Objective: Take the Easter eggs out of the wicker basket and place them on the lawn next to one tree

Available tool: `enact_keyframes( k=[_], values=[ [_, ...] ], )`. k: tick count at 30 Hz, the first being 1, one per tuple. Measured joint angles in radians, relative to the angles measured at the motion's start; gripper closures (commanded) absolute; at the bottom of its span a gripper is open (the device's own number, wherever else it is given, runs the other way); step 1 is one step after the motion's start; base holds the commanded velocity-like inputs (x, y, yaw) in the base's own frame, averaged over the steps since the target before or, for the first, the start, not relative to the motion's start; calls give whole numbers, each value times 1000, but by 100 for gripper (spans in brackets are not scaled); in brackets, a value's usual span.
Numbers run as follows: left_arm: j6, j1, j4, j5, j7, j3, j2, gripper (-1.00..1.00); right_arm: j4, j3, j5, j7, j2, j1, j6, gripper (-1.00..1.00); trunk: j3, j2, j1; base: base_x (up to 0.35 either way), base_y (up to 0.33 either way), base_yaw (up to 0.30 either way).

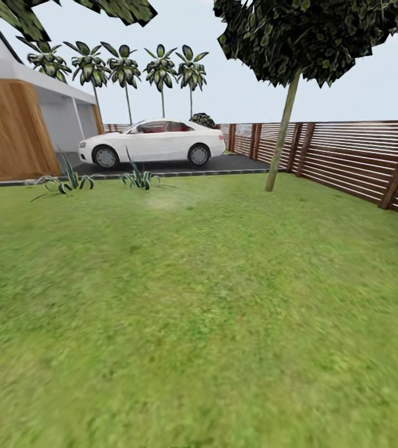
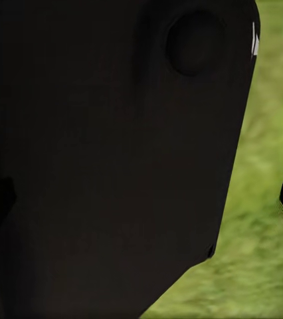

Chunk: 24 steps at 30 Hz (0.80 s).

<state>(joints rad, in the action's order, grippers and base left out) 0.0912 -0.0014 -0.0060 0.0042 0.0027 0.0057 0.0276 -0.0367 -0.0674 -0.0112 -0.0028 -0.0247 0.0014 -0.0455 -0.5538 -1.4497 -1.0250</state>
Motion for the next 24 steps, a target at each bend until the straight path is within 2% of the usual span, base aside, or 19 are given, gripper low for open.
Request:
enact_keyframes(
  k=[24],
  values=[
    [0,0,0,0,0,0,0,-100,2,0,0,0,0,0,0,-100,-11,0,0,0,0,278]
  ],
)
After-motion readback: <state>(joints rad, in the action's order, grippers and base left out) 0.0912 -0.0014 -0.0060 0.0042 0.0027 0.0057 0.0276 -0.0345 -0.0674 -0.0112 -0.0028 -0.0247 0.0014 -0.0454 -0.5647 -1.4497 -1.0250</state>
